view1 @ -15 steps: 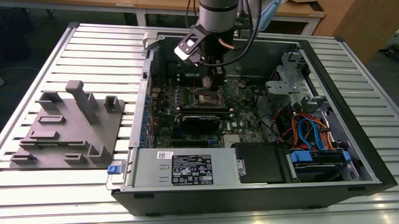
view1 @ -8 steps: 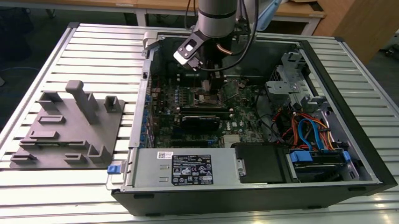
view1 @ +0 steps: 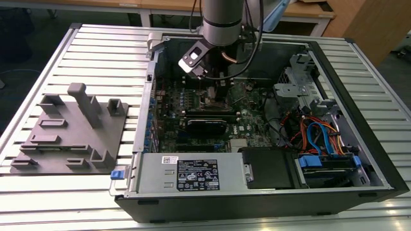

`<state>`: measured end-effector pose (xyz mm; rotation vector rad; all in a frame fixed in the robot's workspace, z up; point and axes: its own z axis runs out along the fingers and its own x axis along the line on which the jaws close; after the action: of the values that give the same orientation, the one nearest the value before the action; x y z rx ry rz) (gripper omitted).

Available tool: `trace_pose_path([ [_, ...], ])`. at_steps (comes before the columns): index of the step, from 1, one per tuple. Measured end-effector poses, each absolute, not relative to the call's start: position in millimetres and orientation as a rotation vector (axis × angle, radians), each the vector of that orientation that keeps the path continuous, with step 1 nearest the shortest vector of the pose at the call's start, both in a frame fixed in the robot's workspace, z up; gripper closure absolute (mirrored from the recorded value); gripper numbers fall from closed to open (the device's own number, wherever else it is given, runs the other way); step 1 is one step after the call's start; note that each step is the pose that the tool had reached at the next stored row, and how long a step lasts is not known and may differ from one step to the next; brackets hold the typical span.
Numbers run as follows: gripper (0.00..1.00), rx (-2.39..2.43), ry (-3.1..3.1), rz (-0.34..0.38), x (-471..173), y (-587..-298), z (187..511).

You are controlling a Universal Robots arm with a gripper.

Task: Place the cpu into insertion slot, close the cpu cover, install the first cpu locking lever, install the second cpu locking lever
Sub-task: 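Place the cpu into insertion slot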

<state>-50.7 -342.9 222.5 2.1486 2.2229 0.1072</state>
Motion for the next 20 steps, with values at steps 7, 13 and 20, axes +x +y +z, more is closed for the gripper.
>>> trace_pose_path([
  [7, 0.46, 2.16, 2.211, 0.107, -52, -343, 216],
  [13, 0.46, 2.16, 2.211, 0.107, -52, -343, 209],
  [20, 0.46, 2.163, 2.21, 0.106, -53, -343, 202],
])
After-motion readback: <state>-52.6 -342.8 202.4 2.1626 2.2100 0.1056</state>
